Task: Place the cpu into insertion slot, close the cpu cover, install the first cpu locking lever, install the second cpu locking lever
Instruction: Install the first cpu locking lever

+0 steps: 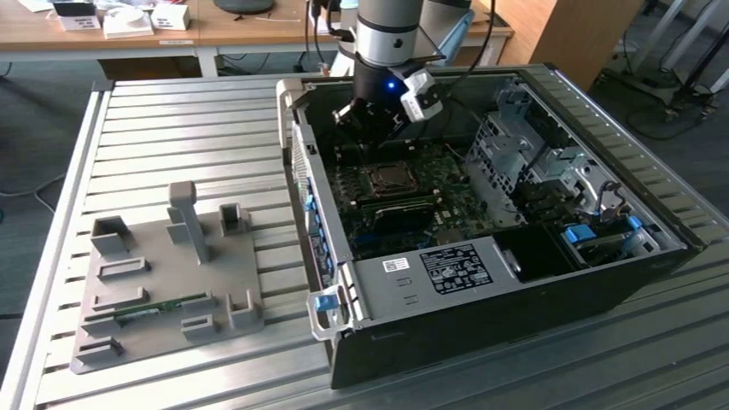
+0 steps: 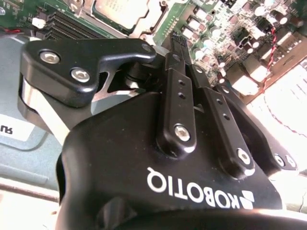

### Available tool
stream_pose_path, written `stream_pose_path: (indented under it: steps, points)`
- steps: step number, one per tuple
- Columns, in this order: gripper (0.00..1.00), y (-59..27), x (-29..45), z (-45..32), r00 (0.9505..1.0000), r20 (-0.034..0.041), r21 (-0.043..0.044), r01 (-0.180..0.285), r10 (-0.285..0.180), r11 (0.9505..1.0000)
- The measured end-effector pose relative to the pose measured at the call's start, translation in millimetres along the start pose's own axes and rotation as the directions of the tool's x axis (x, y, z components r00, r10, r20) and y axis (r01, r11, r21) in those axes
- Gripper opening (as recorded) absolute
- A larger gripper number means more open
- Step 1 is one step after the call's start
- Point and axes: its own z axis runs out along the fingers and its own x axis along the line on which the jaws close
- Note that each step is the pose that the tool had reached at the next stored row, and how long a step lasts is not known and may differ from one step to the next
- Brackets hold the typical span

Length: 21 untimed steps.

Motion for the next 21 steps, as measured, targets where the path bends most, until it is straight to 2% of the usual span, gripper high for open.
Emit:
stream_pose_path:
  steps: [10, 17, 21]
  points:
    - [0.11, 0.1, -0.3, -9.7, 1.0000, 0.0000, 0.0000, 0.000, 0.000, 1.0000]
    - [0.11, 0.2, 0.5, -9.8, 1.0000, 0.0000, 0.0000, 0.000, 0.000, 1.0000]
    - [0.11, 0.3, 5.8, -9.5, 1.0000, 0.0000, 0.0000, 0.000, 0.000, 1.0000]
